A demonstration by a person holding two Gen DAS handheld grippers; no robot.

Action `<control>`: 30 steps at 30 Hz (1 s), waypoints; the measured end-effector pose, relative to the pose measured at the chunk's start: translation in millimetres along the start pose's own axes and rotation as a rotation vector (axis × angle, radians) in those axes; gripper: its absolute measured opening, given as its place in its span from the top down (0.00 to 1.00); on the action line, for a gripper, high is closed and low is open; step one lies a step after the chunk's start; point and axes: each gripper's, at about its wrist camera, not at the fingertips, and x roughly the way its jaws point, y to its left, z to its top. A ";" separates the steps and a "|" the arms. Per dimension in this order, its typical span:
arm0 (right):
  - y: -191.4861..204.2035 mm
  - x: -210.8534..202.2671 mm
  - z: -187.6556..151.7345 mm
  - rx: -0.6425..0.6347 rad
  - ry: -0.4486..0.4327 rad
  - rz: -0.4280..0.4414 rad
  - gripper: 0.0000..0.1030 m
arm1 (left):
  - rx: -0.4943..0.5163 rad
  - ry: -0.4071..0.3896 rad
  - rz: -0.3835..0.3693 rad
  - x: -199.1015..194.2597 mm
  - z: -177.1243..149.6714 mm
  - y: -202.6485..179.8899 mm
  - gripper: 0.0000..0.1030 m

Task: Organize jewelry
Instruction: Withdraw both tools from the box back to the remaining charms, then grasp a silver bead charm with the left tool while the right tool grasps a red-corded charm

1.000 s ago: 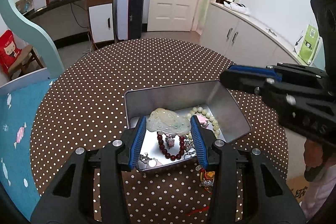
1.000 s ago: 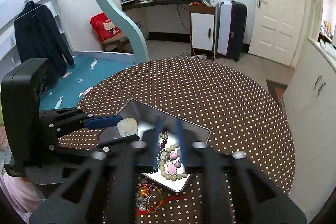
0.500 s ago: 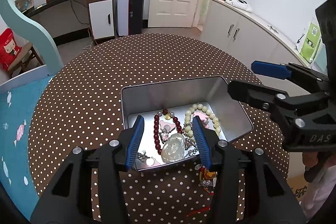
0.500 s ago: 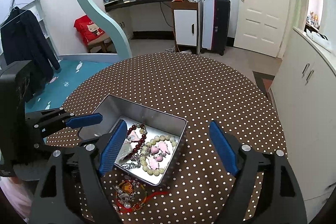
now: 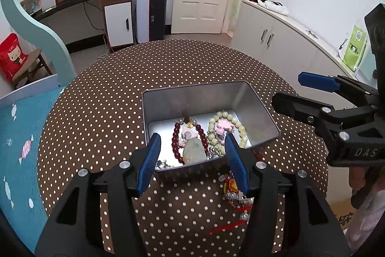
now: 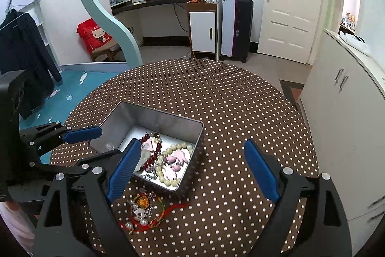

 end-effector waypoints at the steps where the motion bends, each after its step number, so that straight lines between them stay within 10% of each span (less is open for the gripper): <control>1: -0.1 -3.1 -1.9 0.001 -0.005 0.001 0.18 | 0.001 -0.001 -0.003 -2.3 -2.0 -0.7 0.43; 12: -5.8 -33.7 -48.2 0.042 -0.012 -0.018 0.17 | 0.081 0.031 -0.069 -25.7 -52.3 -32.0 0.29; 16: -2.3 -30.7 -70.9 0.045 0.027 0.013 0.16 | 0.098 0.071 -0.093 -19.7 -70.7 -41.3 0.49; 30: -19.3 -20.3 -101.1 0.098 0.102 0.010 0.16 | 0.103 0.151 -0.126 10.2 -88.1 -57.0 0.68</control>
